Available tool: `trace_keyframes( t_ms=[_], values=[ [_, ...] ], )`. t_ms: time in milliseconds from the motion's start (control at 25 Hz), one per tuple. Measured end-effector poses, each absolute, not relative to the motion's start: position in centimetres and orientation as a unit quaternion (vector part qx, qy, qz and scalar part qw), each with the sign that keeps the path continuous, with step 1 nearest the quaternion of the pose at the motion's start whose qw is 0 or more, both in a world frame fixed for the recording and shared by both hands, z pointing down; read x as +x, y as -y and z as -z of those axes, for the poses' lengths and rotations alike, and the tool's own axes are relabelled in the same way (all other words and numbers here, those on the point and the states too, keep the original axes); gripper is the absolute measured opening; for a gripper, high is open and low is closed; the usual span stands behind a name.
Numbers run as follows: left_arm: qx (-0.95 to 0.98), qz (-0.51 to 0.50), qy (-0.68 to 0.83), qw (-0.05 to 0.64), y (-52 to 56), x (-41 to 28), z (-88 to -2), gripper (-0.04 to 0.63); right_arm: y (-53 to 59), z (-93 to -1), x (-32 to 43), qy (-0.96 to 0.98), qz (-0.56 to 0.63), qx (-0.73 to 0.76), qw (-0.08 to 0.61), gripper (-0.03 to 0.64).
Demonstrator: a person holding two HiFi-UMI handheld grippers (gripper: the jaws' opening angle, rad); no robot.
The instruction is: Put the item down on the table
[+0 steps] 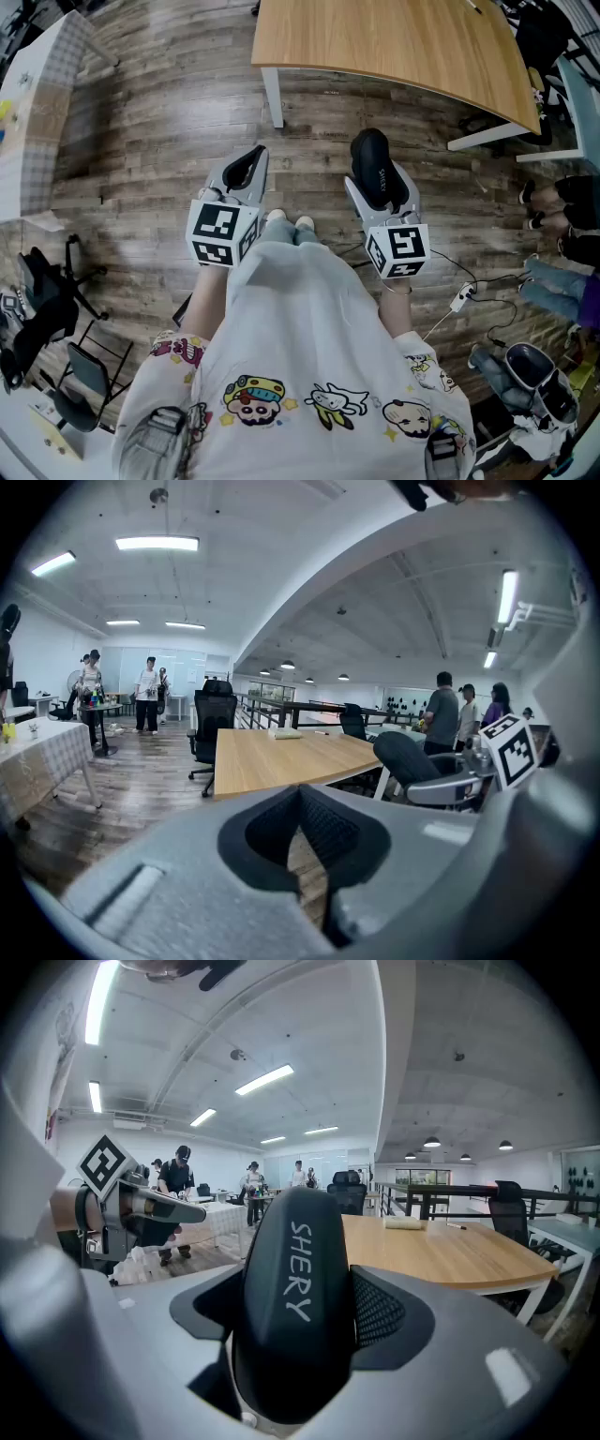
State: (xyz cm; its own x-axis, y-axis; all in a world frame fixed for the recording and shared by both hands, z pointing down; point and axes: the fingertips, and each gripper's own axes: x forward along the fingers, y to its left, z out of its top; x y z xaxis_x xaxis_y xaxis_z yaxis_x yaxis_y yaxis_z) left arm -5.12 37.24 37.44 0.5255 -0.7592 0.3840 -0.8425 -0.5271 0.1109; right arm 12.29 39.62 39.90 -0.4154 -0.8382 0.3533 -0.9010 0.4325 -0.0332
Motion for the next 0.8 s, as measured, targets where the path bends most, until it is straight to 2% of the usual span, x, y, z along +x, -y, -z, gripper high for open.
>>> trace_keyframes(
  t_ms=[440, 800],
  values=[
    [0.849, -0.134, 0.492, 0.138, -36.4, -6.2, -36.9, 0.0, -38.4, -40.4, 12.3, 0.842, -0.125, 0.507, 0.136, 0.351],
    [0.857, -0.132, 0.476, 0.144, -27.8, -6.8, -37.7, 0.0, -30.2, -40.6, 11.1, 0.837, -0.127, 0.512, 0.146, 0.351]
  ],
)
